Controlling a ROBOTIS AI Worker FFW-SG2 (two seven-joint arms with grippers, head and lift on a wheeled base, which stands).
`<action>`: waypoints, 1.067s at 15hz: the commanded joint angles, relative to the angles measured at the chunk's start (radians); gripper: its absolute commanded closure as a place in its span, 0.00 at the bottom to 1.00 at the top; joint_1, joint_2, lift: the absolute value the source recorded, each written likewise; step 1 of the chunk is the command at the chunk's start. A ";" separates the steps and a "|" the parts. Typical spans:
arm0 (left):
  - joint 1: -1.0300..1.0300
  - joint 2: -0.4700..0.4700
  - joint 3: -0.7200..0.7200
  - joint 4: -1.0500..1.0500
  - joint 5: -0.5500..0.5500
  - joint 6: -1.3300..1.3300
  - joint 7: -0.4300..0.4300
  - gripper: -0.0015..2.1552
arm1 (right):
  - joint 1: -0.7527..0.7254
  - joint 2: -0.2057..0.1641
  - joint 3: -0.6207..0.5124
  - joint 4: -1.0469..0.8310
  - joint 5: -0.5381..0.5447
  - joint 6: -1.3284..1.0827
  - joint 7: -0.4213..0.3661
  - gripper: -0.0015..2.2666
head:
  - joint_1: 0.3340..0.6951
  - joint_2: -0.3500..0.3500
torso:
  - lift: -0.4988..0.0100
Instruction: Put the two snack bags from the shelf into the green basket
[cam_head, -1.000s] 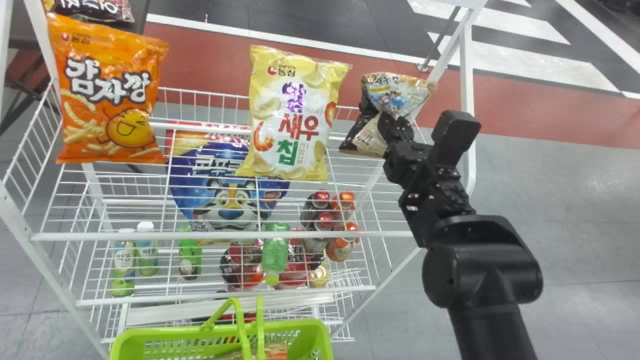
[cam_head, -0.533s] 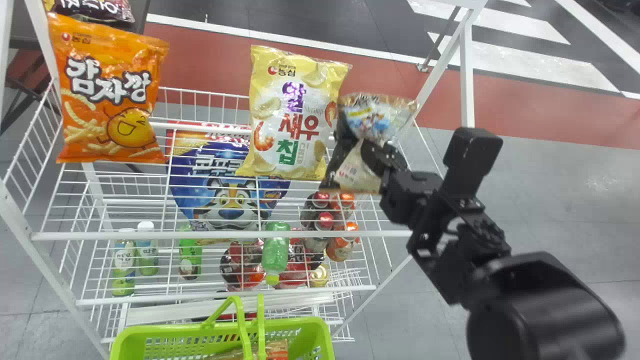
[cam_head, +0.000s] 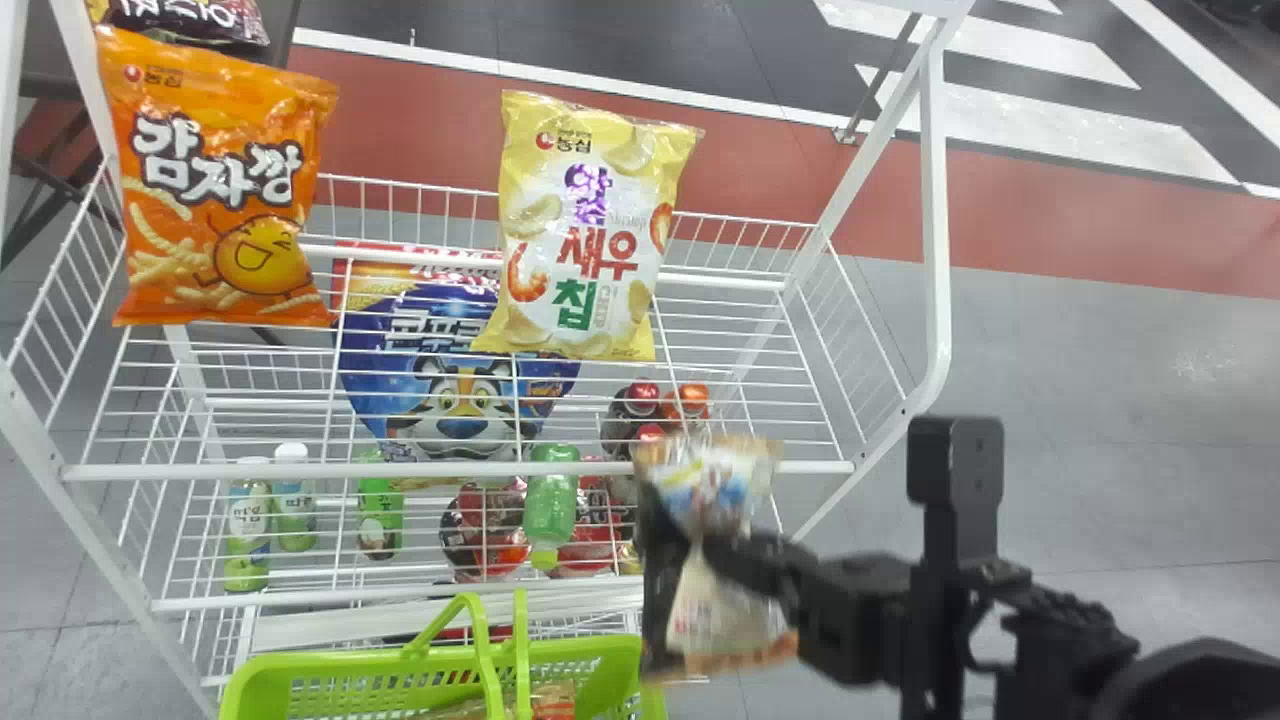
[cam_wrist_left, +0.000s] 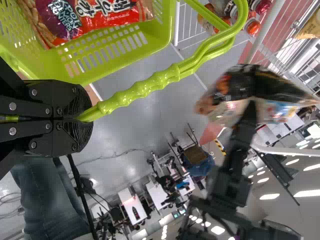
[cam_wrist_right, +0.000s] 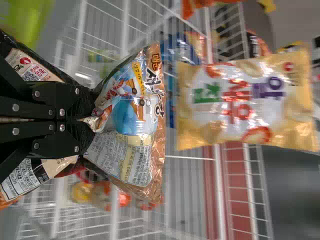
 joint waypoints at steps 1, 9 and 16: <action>0.000 0.000 0.000 0.000 0.000 0.000 -0.001 0.79 | 0.029 0.009 -0.022 -0.048 -0.032 0.233 0.017 0.99 | 1.00 0.00 | 0.96; 0.008 0.000 -0.003 -0.009 0.000 0.000 -0.004 0.79 | 0.034 0.009 0.222 0.131 -0.005 0.233 0.024 0.99 | 1.00 0.00 | 0.96; 0.020 0.006 -0.015 -0.031 -0.015 0.003 -0.002 0.79 | -0.040 0.009 0.443 0.377 0.097 -0.003 0.074 0.54 | 1.00 0.00 | 0.96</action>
